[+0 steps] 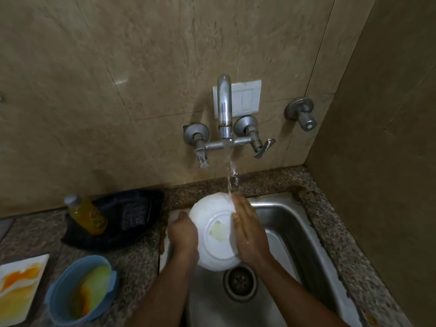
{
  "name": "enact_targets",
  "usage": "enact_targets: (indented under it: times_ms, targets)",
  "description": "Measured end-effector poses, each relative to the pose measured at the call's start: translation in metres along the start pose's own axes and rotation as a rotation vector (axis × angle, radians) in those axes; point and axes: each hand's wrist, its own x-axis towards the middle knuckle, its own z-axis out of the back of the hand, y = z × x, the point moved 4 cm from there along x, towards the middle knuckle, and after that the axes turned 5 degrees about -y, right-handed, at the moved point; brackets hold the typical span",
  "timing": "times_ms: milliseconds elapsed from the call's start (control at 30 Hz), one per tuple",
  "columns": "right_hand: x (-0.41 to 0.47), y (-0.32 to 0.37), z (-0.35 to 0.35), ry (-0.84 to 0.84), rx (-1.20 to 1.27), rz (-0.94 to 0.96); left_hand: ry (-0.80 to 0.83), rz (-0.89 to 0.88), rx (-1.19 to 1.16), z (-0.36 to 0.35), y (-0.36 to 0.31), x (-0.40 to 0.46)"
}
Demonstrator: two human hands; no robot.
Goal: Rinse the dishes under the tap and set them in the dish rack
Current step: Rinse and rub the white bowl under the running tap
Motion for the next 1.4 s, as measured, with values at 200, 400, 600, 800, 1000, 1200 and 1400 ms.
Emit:
enact_targets:
  times_ms: [200, 400, 600, 800, 1000, 1200, 1400]
  targets:
    - [0.011, -0.033, -0.006, -0.199, 0.391, -0.639, 0.083, 0.056, -0.107, 0.001, 0.018, 0.001]
    - [0.065, -0.011, 0.008, 0.092, 0.376, -0.618, 0.296, -0.292, 0.234, -0.002, -0.029, 0.001]
    - [0.074, 0.024, 0.012, 0.081, 0.193, -0.484, 0.232, -0.326, 0.307, -0.012, -0.058, -0.011]
    - [0.020, 0.031, -0.006, 0.183, -0.190, 0.128, 0.143, -0.062, 0.093, -0.004, -0.034, 0.000]
    - [0.029, 0.029, -0.001, 0.067, -0.174, -0.005, 0.160, 0.053, -0.042, -0.006, -0.010, 0.001]
    - [0.005, -0.008, 0.005, 0.106, 0.136, -0.273, 0.133, 0.143, -0.247, 0.003, 0.007, 0.009]
    - [0.006, 0.016, 0.004, 0.093, -0.156, 0.052, 0.132, 0.156, -0.368, 0.000, -0.003, 0.013]
